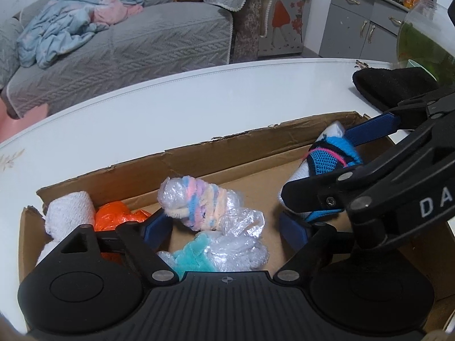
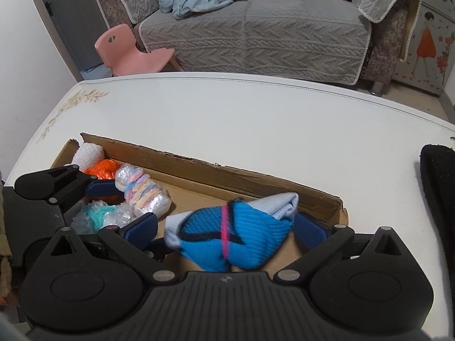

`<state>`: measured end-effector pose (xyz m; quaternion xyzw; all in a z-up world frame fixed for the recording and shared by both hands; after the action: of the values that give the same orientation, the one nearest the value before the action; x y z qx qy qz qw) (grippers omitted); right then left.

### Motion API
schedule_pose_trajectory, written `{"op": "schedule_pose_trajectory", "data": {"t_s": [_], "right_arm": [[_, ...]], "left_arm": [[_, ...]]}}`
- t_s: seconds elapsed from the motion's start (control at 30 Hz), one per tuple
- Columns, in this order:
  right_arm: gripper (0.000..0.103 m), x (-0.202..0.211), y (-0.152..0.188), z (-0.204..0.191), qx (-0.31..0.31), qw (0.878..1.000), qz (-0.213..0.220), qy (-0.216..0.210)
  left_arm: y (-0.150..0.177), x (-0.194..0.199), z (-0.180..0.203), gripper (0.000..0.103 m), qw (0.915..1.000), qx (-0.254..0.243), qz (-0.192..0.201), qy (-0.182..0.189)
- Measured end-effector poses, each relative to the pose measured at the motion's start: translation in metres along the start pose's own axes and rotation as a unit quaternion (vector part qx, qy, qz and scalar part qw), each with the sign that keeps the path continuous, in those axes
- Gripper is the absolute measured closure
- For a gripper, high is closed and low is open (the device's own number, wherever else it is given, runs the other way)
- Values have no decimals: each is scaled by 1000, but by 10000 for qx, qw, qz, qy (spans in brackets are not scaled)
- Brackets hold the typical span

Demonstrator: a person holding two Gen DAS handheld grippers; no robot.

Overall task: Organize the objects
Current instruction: 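Carry both held bundles into the box and open both grippers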

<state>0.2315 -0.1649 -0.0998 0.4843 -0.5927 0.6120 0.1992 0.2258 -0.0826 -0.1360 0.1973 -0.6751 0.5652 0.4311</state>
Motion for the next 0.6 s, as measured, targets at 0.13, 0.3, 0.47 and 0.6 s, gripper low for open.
{"op": "schedule_pose_trajectory", "data": {"t_s": [0.13, 0.3, 0.47, 0.6], "right_arm": [[1, 4, -3, -5, 81, 10000, 15, -11], [1, 7, -4, -7, 117, 9999, 44, -19], [1, 12, -6, -8, 131, 9999, 73, 6], [1, 17, -8, -9, 147, 9998, 97, 26]], "left_arm": [[1, 2, -2, 15, 9998, 162, -95, 56], [0, 5, -3, 14, 9994, 273, -170, 91], [-1, 9, -3, 14, 9991, 350, -229, 87], [-2, 15, -5, 14, 9988, 412, -243, 101]]}}
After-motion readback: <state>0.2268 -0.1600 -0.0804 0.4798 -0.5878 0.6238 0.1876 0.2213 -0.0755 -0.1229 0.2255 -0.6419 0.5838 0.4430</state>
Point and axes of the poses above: each gripper's, at about its wrist camera, not at the fingertips, and x roughly against the way its jaws point, z to its right, y to its underside, the point moved 9 cm from there along -x, roughly the way its jaws point
